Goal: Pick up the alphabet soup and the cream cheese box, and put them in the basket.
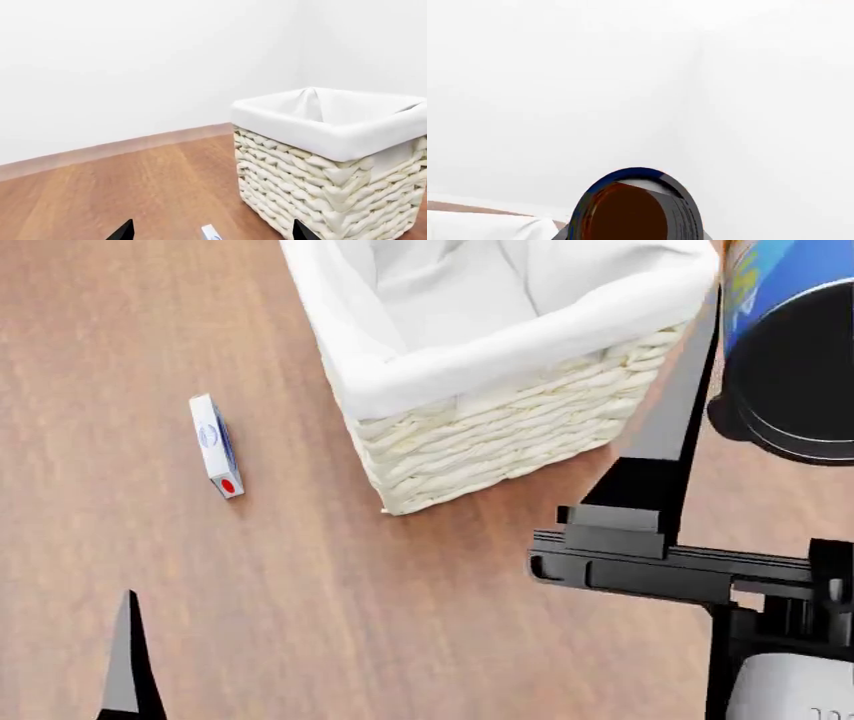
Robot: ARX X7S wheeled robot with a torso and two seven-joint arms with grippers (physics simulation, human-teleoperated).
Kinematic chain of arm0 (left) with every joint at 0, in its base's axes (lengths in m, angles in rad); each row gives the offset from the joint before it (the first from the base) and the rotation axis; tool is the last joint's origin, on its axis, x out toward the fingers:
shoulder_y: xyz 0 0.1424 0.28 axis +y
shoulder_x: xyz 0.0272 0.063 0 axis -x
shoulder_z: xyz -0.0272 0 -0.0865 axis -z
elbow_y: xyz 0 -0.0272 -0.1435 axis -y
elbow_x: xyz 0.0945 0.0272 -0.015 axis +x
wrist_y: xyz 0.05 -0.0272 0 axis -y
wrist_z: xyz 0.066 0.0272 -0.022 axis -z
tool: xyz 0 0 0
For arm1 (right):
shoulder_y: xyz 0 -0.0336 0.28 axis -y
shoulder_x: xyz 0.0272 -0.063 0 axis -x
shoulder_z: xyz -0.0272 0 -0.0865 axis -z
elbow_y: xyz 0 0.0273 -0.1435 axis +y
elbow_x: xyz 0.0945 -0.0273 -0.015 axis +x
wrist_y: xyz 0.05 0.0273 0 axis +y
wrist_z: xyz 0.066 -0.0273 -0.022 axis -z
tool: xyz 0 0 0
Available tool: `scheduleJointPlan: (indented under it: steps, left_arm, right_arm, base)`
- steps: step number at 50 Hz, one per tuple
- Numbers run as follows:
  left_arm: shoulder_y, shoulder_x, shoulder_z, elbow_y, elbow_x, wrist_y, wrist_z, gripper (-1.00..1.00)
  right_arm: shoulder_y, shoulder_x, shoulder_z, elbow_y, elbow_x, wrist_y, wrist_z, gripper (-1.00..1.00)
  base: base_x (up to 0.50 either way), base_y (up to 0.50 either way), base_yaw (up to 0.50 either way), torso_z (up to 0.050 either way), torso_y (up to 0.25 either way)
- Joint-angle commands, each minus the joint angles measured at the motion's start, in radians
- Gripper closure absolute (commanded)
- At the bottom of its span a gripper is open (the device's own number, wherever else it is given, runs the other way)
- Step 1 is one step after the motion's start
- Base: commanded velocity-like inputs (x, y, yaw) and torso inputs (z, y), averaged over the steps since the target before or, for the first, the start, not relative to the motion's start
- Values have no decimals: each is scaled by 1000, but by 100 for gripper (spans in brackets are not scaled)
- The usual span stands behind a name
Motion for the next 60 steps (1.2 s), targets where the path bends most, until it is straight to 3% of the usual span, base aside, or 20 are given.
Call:
scheduleJointPlan:
  steps: [1, 6, 11, 12, 14, 18, 25, 36, 60]
  left_arm:
    - [-18, 4, 14, -2, -6, 8, 12, -100]
    - [-15, 6, 26, 5, 4, 4, 11, -100]
    - [-12, 2, 27, 6, 0, 7, 13, -100]
    - [-12, 2, 27, 7, 0, 7, 12, -100]
    - [-11, 2, 28, 4, 0, 9, 12, -100]
    - [-7, 2, 30, 9, 1, 11, 10, -100]
    - [-16, 2, 30, -3, -4, 8, 12, -100]
    - [-15, 1, 33, -13, -3, 15, 9, -100]
    - [-15, 0, 31, -31, -5, 21, 1, -100]
  right_arm:
    - [467, -113, 35, 168, 178, -5, -229, 100]
    - [611, -253, 46, 422, 268, -47, -409, 100]
    - [816, -427, 10, 836, 278, -35, -626, 100]
    - [836, -446, 32, 883, 381, 15, -673, 100]
    - [937, -523, 16, 1114, 396, 38, -803, 100]
    - [1054, -628, -58, 1454, 373, 115, -958, 100]
    - [1190, -771, -185, 1855, 243, 92, -1141, 100]
    - [1154, -823, -280, 1875, 170, 59, -1207, 100]
    - [1082, -883, -322, 2006, 119, -50, -1254, 100]
  base:
    - [0, 0, 0, 0, 0]
    - [0, 0, 0, 0, 0]
    - [0, 0, 0, 0, 0]
    - [0, 0, 0, 0, 0]
    - [0, 0, 0, 0, 0]
    - [0, 0, 0, 0, 0]
    - [0, 0, 0, 0, 0]
    - [0, 0, 0, 0, 0]
    - [0, 0, 0, 0, 1]
